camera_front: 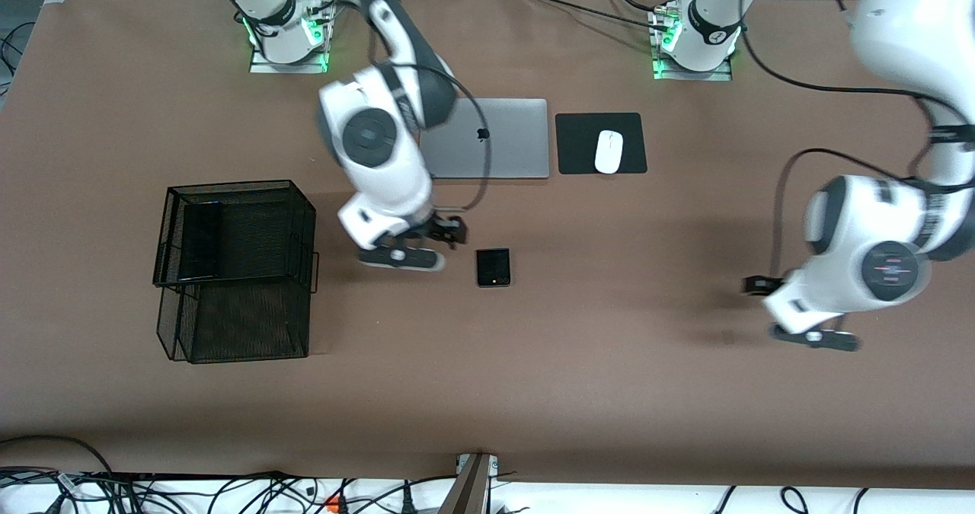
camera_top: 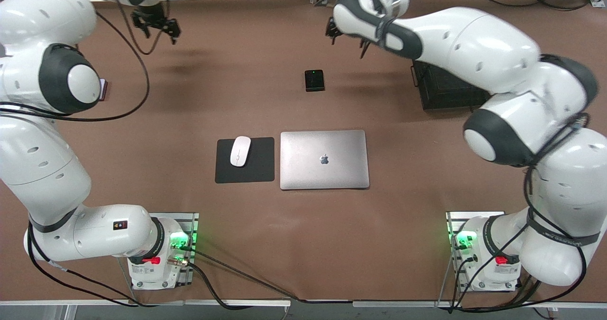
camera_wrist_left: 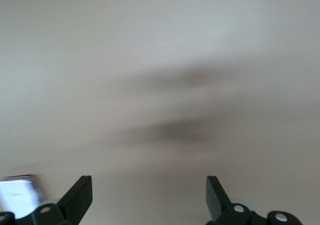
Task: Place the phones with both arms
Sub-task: 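Grasp the flip phone with the right gripper while the left gripper withdraws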
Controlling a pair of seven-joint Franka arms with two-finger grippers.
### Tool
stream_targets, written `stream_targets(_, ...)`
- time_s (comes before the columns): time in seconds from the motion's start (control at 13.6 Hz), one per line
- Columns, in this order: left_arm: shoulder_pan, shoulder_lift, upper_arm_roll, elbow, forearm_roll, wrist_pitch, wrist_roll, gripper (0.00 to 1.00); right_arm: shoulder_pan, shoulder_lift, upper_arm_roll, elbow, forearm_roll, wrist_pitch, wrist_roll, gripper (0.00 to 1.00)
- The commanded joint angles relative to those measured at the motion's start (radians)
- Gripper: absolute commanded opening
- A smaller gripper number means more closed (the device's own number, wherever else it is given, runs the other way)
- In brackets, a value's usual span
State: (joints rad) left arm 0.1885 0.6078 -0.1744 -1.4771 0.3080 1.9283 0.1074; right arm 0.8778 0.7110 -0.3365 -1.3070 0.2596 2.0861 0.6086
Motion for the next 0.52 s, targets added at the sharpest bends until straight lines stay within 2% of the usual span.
stream_targets(0.0, 0.129, -0.045, -0.019, -0.051, 0.051, 0.064, 0.173, 1.0, 0.01, 0.132, 0.039, 0.075, 0.012, 0.136, 0.06, 1.0)
stream_targets(0.22, 0.265, -0.028, -0.019, -0.045, 0.049, 0.149, 0.233, 1.0, 0.05, 0.206, 0.039, 0.075, -0.002, 0.224, 0.089, 1.0)
stream_targets(0.44, 0.353, -0.002, -0.019, -0.048, 0.043, 0.23, 0.233, 1.0, 0.075, 0.251, 0.039, 0.071, -0.034, 0.282, 0.095, 1.0)
